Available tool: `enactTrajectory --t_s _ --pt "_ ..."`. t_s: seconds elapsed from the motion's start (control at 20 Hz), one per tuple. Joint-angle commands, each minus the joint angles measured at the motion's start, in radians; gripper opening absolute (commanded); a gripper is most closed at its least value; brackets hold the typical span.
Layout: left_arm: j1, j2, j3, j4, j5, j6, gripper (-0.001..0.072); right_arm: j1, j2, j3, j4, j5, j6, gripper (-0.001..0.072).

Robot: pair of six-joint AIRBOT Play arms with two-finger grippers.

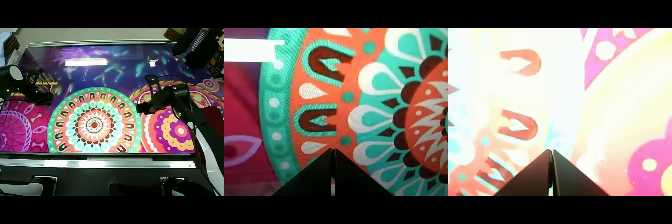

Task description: Fold the clothes and pants, and hang the long-sleeved shirts on hangers.

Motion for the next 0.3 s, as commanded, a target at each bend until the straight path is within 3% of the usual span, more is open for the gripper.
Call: enactTrajectory --t_s 0.0,0.25 --pt "-0.005 -0.024 -0.014 0.011 -0.002 0.001 0.0016 0.023 -0.005 0.001 -0.017 0.008 -0.004 0.0034" --pt "-0.005 -0.031 -0.014 0.011 -0.002 0.001 0.0016 0.023 -0.005 0.001 -0.016 0.016 -0.004 0.0034"
